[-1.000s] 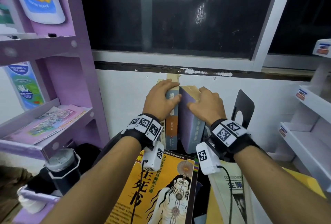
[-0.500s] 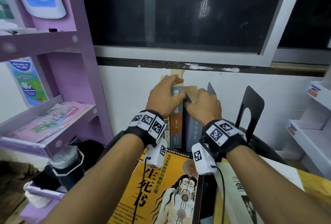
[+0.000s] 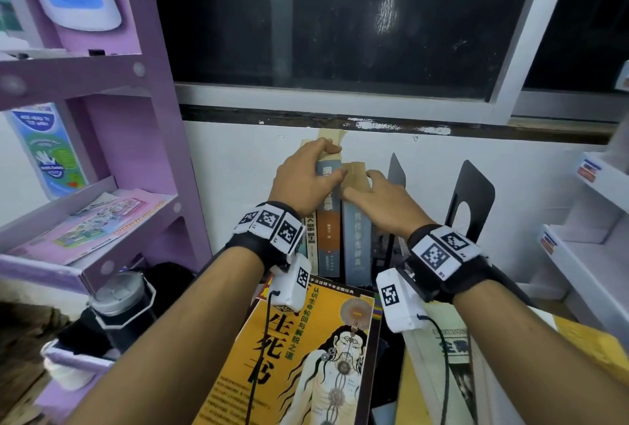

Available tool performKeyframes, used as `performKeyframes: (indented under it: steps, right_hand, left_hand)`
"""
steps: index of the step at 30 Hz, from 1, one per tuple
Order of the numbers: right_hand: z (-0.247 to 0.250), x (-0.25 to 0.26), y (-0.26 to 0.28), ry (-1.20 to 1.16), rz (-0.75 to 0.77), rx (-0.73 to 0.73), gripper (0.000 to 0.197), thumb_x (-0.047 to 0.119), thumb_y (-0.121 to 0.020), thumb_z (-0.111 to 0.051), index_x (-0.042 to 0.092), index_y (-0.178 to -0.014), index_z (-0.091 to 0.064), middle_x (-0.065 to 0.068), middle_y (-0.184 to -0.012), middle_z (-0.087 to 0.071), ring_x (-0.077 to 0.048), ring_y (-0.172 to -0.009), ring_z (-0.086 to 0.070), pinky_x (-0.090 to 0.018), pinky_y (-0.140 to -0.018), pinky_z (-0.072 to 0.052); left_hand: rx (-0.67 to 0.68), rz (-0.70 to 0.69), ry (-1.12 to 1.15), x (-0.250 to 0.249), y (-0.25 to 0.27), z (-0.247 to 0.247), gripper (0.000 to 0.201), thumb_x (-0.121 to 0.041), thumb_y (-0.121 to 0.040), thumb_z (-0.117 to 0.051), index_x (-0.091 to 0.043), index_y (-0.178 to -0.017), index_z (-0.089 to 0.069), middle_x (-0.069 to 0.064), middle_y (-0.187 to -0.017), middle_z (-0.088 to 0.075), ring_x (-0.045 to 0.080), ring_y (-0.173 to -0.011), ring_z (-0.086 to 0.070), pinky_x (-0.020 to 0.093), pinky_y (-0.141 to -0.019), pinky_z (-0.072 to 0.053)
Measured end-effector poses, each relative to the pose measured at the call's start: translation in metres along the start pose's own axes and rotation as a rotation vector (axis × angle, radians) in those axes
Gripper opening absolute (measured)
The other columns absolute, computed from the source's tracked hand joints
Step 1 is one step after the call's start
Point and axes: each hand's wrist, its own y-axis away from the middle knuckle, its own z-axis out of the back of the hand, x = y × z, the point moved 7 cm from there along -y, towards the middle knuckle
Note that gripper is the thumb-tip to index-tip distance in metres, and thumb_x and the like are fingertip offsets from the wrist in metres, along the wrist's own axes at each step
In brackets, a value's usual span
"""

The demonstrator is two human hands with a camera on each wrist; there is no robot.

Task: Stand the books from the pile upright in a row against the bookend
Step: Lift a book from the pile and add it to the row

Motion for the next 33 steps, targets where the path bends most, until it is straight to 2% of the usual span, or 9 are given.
performKeyframes:
  steps: [3,6,9,13,19,21,24,28,33]
  right_hand:
    - [-0.004,-0.006,0.004,0.041,0.036,0.072,0.1,0.049,-0.071,-0.081,0.024,-0.148,-0.023,-0.006,-0.134,-0.054,-0.022,-0.117,-0.054,-0.032,-0.091,-0.046]
    - [-0.014,-0.014,0.003,0.086,0.042,0.055,0.12,0.043,-0.064,-0.088,0.026,-0.153,-0.009,-0.009,-0.132,-0.056,-0.026,-0.116,-0.055,-0.033,-0.093,-0.047]
    - [-0.017,-0.017,0.001,0.064,0.05,-0.022,0.119,0.039,-0.065,-0.088,0.027,-0.153,-0.01,-0.012,-0.13,-0.058,-0.028,-0.116,-0.056,-0.036,-0.096,-0.048]
    - [-0.021,-0.017,-0.001,-0.001,0.058,-0.041,0.111,0.033,-0.072,-0.085,0.029,-0.153,-0.01,-0.01,-0.13,-0.056,-0.024,-0.109,-0.056,-0.028,-0.085,-0.044]
    - [-0.023,-0.019,-0.004,-0.07,0.086,-0.107,0.101,0.024,-0.075,-0.083,0.03,-0.152,-0.019,-0.011,-0.131,-0.057,-0.026,-0.11,-0.057,-0.026,-0.085,-0.043]
    - [-0.022,-0.018,-0.004,-0.069,0.099,-0.113,0.1,0.025,-0.075,-0.083,0.03,-0.152,-0.019,-0.011,-0.128,-0.059,-0.022,-0.101,-0.056,-0.026,-0.084,-0.043]
    - [-0.022,-0.018,-0.006,-0.062,0.111,-0.111,0.1,0.025,-0.075,-0.083,0.029,-0.152,-0.019,-0.01,-0.122,-0.061,-0.016,-0.091,-0.051,-0.024,-0.081,-0.042]
    - [-0.022,-0.018,-0.011,-0.081,0.106,-0.09,0.106,0.027,-0.073,-0.085,0.03,-0.152,-0.016,-0.007,-0.114,-0.063,-0.02,-0.092,-0.06,-0.029,-0.085,-0.051]
    - [-0.02,-0.018,-0.013,-0.078,0.071,-0.014,0.104,0.026,-0.076,-0.083,0.026,-0.153,-0.012,-0.003,-0.113,-0.051,-0.013,-0.095,-0.045,-0.024,-0.082,-0.039]
  left_hand:
    - [0.003,0.001,-0.008,-0.001,0.0,0.0,0.032,-0.04,-0.087,-0.061,-0.028,-0.116,-0.056,-0.011,-0.122,-0.059,0.008,-0.102,-0.054,0.023,-0.079,-0.037]
    - [-0.002,0.002,-0.011,-0.001,0.001,0.0,0.032,-0.041,-0.088,-0.061,-0.028,-0.116,-0.055,-0.011,-0.122,-0.059,0.006,-0.1,-0.053,0.023,-0.078,-0.037]
    - [-0.001,0.0,-0.013,-0.001,0.002,0.0,0.032,-0.04,-0.088,-0.061,-0.027,-0.117,-0.056,-0.011,-0.123,-0.059,0.003,-0.098,-0.051,0.022,-0.078,-0.036]
    - [-0.018,0.006,-0.001,-0.001,0.002,-0.002,0.03,-0.038,-0.088,-0.062,-0.027,-0.115,-0.056,-0.011,-0.122,-0.06,0.003,-0.096,-0.051,0.023,-0.077,-0.037]
    - [-0.033,0.001,-0.002,-0.001,0.002,-0.003,0.029,-0.037,-0.087,-0.062,-0.027,-0.114,-0.057,-0.012,-0.122,-0.059,0.007,-0.102,-0.055,0.026,-0.081,-0.041]
    - [-0.035,0.0,-0.003,-0.001,0.001,-0.003,0.028,-0.037,-0.087,-0.062,-0.027,-0.113,-0.057,-0.011,-0.122,-0.06,0.007,-0.101,-0.056,0.025,-0.08,-0.04]
    - [-0.035,-0.003,-0.008,-0.001,0.001,-0.003,0.028,-0.037,-0.087,-0.061,-0.027,-0.114,-0.057,-0.011,-0.12,-0.06,0.006,-0.098,-0.054,0.025,-0.078,-0.038]
    - [-0.034,-0.004,-0.01,0.0,0.001,-0.003,0.028,-0.037,-0.088,-0.061,-0.027,-0.114,-0.057,-0.011,-0.121,-0.06,0.002,-0.096,-0.051,0.023,-0.078,-0.037]
    - [-0.033,0.004,-0.007,0.001,0.001,-0.003,0.028,-0.037,-0.088,-0.061,-0.028,-0.114,-0.057,-0.011,-0.12,-0.06,0.005,-0.097,-0.053,0.025,-0.079,-0.039]
